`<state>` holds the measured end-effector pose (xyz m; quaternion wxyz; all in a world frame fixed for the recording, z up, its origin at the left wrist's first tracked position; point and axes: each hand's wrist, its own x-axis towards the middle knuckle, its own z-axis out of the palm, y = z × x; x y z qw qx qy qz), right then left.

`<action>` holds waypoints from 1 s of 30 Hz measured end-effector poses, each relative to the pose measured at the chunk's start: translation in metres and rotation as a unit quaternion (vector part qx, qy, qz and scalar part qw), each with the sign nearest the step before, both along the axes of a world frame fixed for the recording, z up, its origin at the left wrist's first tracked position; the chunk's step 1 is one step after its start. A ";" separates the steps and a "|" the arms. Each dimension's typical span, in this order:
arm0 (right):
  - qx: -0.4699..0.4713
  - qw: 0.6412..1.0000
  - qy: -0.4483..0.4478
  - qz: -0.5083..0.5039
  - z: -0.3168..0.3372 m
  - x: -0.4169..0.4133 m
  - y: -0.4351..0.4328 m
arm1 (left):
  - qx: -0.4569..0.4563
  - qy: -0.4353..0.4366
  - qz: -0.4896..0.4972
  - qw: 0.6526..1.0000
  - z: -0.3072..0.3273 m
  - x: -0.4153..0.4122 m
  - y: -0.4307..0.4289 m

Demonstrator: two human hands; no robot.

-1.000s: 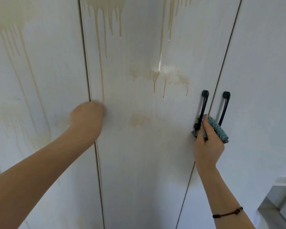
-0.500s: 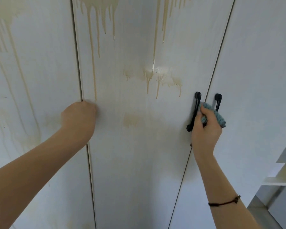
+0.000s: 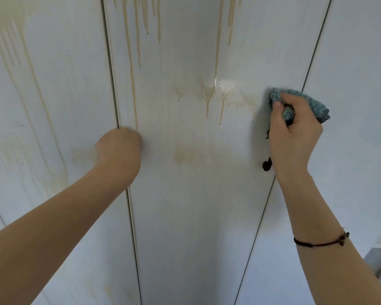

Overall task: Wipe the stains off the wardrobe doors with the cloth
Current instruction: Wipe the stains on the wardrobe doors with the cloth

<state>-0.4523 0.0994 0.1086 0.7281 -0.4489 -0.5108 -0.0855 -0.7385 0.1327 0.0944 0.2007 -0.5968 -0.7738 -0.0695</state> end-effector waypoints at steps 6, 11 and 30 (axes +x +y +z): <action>-0.006 0.995 -0.101 -0.010 -0.060 -0.030 0.019 | 0.011 0.018 -0.004 1.000 -0.004 -0.002 -0.001; -0.112 0.988 -0.107 0.008 -0.160 -0.034 0.014 | 0.014 0.026 -0.012 1.000 -0.005 -0.009 -0.002; -0.108 0.946 -0.305 0.009 -0.197 -0.069 0.028 | 0.027 0.050 -0.010 0.998 -0.010 -0.009 -0.001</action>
